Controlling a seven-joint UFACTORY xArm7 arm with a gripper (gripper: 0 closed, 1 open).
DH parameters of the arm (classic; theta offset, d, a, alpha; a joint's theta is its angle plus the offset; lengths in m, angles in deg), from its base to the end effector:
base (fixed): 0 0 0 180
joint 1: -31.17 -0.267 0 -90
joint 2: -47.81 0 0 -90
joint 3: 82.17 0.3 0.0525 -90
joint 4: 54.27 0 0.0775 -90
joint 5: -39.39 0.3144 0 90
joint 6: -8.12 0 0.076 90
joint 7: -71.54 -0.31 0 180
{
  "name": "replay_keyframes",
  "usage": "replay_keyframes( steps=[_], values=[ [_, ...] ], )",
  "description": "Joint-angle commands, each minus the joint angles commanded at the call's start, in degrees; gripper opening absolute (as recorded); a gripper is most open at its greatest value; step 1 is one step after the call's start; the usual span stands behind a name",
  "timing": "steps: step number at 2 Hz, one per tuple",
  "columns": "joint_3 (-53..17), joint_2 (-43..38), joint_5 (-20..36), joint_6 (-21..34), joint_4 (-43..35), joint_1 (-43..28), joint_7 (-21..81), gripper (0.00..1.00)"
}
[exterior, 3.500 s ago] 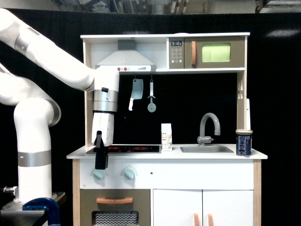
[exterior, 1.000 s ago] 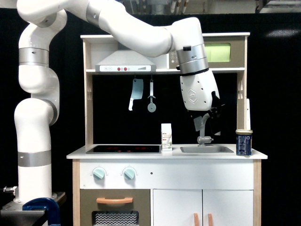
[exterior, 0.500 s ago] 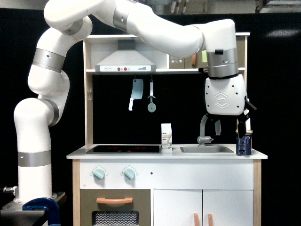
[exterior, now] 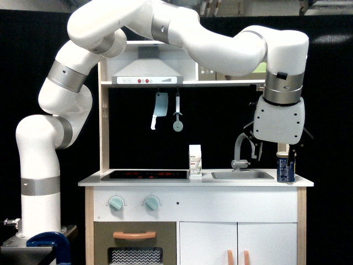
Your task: Put the canned spam into the sink
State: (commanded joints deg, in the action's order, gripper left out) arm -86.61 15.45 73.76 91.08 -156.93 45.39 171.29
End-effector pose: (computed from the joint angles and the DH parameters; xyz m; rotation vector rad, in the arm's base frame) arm 0.5750 -0.0130 0.1830 -2.1171 -1.5770 -0.4844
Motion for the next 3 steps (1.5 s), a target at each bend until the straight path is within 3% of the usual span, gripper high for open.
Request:
replay_keyframes(
  steps=[1, 3],
  values=[
    [2.04, 2.55, -0.45, -4.74, 2.09, -2.26, -7.69, 1.00],
    [6.15, -4.43, -1.61, -3.17, -6.29, -1.71, -9.84, 1.00]
  ],
)
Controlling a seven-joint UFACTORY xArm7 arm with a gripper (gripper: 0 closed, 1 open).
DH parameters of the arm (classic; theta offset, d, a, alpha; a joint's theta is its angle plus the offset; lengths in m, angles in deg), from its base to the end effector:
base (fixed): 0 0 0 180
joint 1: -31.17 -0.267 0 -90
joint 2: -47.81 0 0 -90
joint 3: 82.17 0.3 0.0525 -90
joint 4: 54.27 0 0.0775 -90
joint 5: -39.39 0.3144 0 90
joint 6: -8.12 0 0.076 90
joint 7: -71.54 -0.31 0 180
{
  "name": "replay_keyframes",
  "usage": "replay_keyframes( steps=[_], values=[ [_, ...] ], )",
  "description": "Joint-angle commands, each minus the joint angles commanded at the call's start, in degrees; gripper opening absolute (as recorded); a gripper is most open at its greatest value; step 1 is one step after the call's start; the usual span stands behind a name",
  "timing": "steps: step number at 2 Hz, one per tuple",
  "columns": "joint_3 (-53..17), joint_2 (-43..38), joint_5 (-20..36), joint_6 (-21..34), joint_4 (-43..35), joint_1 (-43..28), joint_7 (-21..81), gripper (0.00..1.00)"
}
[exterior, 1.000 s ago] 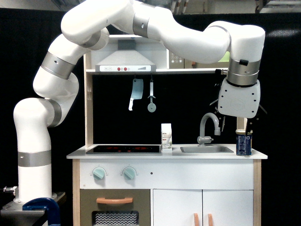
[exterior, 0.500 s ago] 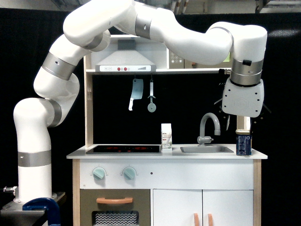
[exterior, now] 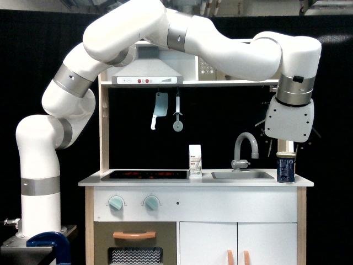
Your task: Put the canned spam into the sink
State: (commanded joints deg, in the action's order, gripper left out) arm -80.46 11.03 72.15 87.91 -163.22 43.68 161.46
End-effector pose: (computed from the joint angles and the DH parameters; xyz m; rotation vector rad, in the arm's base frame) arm 0.6128 0.0417 0.1831 -2.1496 -1.5239 -0.4871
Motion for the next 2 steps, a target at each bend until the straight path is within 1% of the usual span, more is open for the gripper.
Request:
replay_keyframes(
  steps=[1, 2],
  values=[
    [4.43, -4.73, -2.17, -3.07, -5.34, -3.71, -6.79, 1.00],
    [6.22, -7.44, -3.41, -4.70, -8.24, -5.68, -9.80, 1.00]
  ],
)
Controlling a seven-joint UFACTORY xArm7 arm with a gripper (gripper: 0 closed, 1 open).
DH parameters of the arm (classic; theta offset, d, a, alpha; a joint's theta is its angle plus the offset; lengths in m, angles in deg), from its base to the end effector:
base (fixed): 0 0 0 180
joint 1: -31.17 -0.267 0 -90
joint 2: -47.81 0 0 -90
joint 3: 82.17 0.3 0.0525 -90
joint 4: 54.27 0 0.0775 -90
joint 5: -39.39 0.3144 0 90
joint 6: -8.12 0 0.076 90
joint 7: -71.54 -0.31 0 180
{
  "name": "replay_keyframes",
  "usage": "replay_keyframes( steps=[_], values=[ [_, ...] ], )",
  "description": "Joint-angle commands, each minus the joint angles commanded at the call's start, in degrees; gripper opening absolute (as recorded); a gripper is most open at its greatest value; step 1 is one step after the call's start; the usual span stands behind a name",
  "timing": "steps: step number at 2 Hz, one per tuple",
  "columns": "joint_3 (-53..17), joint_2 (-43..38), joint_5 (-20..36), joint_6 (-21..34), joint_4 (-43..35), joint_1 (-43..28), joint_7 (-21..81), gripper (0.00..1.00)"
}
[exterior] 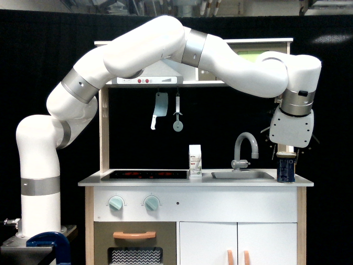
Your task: Put the canned spam into the sink
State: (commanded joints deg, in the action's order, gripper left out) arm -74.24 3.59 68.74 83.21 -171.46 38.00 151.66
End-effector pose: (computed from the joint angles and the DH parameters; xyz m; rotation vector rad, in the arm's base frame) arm 0.6485 0.1349 0.1660 -2.1430 -1.5231 -0.4795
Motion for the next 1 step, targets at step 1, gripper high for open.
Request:
replay_keyframes(
  steps=[1],
  values=[
    [1.34, -2.06, -1.08, -1.21, -2.26, -1.64, -2.39, 1.00]
  ],
)
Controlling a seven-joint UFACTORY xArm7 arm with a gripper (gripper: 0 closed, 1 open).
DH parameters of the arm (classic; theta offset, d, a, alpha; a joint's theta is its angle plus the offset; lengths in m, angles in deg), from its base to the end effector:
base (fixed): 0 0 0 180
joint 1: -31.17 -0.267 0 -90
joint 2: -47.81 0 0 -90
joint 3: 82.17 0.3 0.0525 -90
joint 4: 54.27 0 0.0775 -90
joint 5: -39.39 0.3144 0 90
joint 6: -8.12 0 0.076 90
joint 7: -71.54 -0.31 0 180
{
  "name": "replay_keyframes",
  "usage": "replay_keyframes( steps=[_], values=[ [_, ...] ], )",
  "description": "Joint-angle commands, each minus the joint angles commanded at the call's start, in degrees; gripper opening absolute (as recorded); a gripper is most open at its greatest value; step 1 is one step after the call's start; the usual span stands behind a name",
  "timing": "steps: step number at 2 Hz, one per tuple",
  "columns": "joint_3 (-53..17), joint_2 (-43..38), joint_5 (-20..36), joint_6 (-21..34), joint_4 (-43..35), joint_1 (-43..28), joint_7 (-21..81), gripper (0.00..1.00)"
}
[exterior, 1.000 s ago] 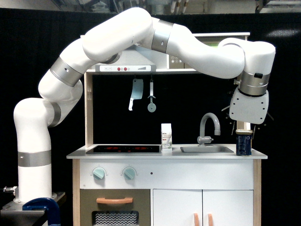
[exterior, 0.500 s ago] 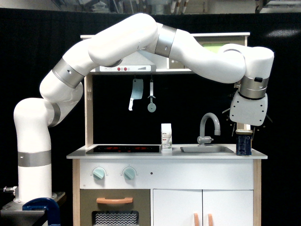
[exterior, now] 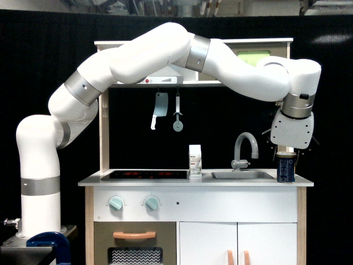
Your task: Put the canned spam into the sink
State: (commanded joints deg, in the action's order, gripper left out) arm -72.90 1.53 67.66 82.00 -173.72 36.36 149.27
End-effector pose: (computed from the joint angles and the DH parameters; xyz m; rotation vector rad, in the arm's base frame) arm 0.6557 0.1587 0.1606 -2.1430 -1.5230 -0.4795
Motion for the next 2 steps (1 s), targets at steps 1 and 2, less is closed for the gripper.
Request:
replay_keyframes(
  steps=[1, 2],
  values=[
    [0.75, -0.16, -0.41, -1.43, 0.72, -0.64, -0.69, 0.00],
    [1.64, 1.59, -0.97, -0.34, 1.80, 1.08, -0.45, 0.00]
  ],
)
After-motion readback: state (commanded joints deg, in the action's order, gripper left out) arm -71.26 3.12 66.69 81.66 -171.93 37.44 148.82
